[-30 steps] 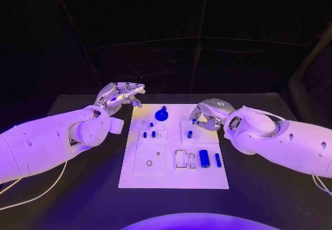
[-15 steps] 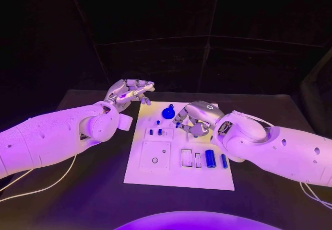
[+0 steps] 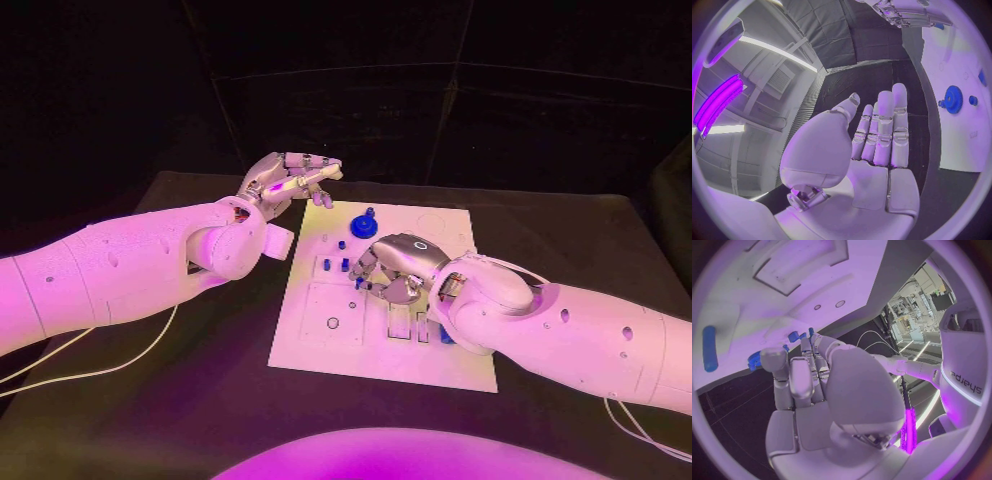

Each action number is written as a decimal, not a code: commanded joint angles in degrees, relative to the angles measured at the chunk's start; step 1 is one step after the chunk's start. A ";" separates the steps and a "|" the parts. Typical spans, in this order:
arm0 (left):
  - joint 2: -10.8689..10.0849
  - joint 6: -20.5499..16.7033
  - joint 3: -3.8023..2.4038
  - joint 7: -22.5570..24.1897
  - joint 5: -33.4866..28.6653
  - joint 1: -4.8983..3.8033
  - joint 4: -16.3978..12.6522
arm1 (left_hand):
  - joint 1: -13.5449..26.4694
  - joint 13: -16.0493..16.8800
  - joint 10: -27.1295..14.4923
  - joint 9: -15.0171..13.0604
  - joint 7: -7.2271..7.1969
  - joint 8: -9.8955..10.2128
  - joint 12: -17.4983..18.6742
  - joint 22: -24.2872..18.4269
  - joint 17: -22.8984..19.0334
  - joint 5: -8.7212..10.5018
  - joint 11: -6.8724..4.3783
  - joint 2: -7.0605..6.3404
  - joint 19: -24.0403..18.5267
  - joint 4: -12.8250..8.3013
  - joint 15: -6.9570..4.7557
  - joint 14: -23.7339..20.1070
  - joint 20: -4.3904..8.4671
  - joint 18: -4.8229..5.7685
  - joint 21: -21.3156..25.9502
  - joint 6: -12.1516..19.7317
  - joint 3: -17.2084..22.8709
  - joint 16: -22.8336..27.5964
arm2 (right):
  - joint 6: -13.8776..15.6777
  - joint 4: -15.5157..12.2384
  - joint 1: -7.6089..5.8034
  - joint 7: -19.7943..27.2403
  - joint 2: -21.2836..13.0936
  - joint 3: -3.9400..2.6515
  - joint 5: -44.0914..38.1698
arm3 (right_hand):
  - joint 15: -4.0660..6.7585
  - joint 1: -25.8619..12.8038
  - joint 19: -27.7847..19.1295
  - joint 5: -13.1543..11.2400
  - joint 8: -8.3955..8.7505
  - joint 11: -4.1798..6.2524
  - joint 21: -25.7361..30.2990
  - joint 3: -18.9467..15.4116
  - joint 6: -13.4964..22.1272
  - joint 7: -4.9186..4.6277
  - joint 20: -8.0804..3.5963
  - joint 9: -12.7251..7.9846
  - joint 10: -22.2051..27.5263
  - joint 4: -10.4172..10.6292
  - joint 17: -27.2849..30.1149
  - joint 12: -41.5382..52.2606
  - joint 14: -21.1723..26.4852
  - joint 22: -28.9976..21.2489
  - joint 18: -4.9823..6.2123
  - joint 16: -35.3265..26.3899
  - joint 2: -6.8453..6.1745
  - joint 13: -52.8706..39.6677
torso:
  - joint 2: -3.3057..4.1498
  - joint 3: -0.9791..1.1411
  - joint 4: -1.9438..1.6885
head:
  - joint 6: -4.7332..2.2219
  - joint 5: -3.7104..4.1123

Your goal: Assemble the parts on the task board

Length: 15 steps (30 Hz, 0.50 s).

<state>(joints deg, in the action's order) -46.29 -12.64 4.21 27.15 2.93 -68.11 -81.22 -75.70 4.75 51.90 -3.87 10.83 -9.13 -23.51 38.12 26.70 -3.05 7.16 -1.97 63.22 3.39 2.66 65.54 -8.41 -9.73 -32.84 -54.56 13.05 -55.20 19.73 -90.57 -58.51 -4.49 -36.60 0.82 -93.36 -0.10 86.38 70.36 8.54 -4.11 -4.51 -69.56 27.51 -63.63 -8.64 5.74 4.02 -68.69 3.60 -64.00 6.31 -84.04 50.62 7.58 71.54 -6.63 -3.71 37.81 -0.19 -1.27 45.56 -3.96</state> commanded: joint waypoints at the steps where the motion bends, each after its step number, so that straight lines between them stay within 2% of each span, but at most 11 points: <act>1: 0.12 0.31 -0.06 0.49 -0.22 -0.08 -0.14 | -0.48 -0.07 -0.38 -0.01 0.15 -0.38 -0.22 -0.05 -0.05 -0.05 0.17 0.02 0.46 0.04 -0.02 -0.33 -0.08 -0.77 0.23 0.07 -0.28 0.38 | -3.04 0.39 0.20 0.50 0.49 -0.02 -1.42 | 0.29 -0.63 0.25 0.21 0.38 -0.26 -0.28 0.41 0.16 -0.20 0.03 -0.01 0.29 0.08 -0.01 -0.34 -1.57 -0.08 -0.04 0.22 0.19 0.05 | -0.03 0.03 0.10 | 0.31 -0.50; 6: 0.22 0.39 -0.06 0.45 -0.22 -0.08 -0.11 | -0.48 -0.07 -0.38 -0.01 0.15 -0.38 -0.22 -0.05 -0.05 -0.05 0.17 0.02 0.46 0.04 -0.02 -0.33 -0.08 -0.77 0.23 0.07 -0.28 0.38 | -4.42 0.93 0.64 0.43 1.27 0.01 -1.86 | 0.26 -0.74 0.21 0.14 0.38 -0.29 -0.26 0.46 0.20 -0.23 0.04 -0.01 0.31 0.03 -0.03 -0.38 -1.57 -0.12 -0.04 0.25 0.18 0.04 | -0.02 0.06 0.16 | 0.58 -0.96; 15: 0.27 0.46 -0.06 0.39 -0.22 -0.08 -0.04 | -0.61 -0.10 -0.46 -0.01 0.17 -0.42 -0.29 -0.13 -0.12 -0.05 0.19 0.07 0.49 0.01 -0.01 -0.36 -0.09 -0.77 0.31 0.13 -0.32 0.40 | -5.36 1.26 1.00 0.42 1.86 0.03 -2.48 | 0.25 -0.75 0.21 0.13 0.38 -0.29 -0.26 0.46 0.21 -0.23 0.04 -0.01 0.32 0.02 -0.03 -0.38 -1.57 -0.12 -0.04 0.25 0.18 0.04 | -0.08 0.03 0.08 | 0.91 -1.37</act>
<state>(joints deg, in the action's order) -46.08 -12.62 4.20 27.14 2.91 -68.12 -81.19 -75.70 4.69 51.69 -3.87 10.83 -9.37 -23.51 38.04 26.63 -3.05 7.38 -1.97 63.23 3.40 2.66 65.54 -8.41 -9.73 -32.84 -54.56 13.05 -55.20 15.83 -89.25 -57.45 -4.45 -34.83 0.86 -94.90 -0.10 86.15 70.36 8.54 -4.10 -4.73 -69.56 27.50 -63.62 -8.64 5.74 3.98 -68.47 3.59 -64.00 6.31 -84.04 50.55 7.58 71.54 -6.40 -3.71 37.74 -0.16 -1.17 46.39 -5.23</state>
